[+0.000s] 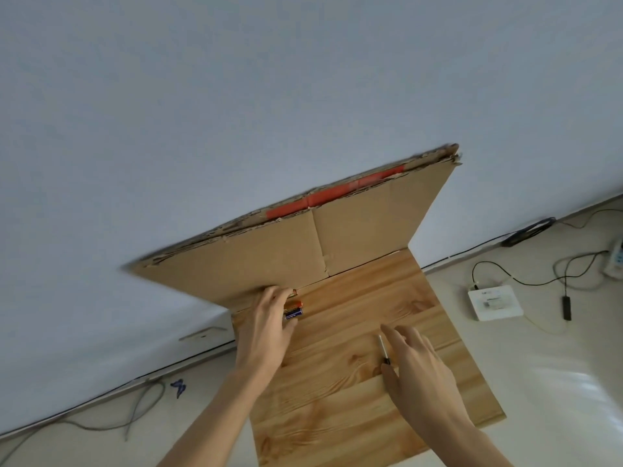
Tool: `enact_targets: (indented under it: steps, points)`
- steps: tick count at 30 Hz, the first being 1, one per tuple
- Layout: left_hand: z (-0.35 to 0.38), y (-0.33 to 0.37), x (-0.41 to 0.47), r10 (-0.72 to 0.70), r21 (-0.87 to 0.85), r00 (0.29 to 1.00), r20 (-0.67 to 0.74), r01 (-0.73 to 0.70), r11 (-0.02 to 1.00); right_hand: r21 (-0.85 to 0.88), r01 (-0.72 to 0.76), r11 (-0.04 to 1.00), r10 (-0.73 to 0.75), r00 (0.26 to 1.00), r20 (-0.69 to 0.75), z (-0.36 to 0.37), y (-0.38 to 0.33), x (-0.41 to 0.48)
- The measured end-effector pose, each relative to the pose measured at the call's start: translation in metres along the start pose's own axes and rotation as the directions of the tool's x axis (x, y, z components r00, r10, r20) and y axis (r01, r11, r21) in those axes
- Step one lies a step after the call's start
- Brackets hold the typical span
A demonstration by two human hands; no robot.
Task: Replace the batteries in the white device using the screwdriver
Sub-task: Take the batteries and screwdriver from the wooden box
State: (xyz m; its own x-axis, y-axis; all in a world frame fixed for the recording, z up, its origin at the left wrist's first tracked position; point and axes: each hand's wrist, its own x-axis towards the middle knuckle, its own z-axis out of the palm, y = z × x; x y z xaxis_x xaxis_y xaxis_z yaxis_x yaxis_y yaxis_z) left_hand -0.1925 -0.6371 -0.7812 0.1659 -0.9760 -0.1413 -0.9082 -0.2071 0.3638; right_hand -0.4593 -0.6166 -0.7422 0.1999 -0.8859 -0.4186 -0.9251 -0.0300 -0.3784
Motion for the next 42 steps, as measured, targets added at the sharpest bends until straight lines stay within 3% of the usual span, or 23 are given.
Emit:
enact_targets:
  steps: [11, 27, 42]
  points:
    - [0.036, -0.019, 0.016, -0.004, 0.005, 0.999, 0.035, 0.003, 1.0, -0.064, -0.125, 0.99, 0.126, 0.992, 0.011, 0.036, 0.016, 0.025]
    - [0.051, -0.035, 0.019, -0.051, 0.058, 0.998, 0.046, 0.048, 0.997, -0.06, -0.152, 0.987, 0.152, 0.988, 0.001, 0.053, 0.019, 0.031]
    - [0.061, -0.044, 0.028, -0.162, -0.272, 0.965, 0.208, 0.216, 0.938, -0.031, -0.143, 0.989, 0.144, 0.989, 0.024, 0.061, 0.023, 0.035]
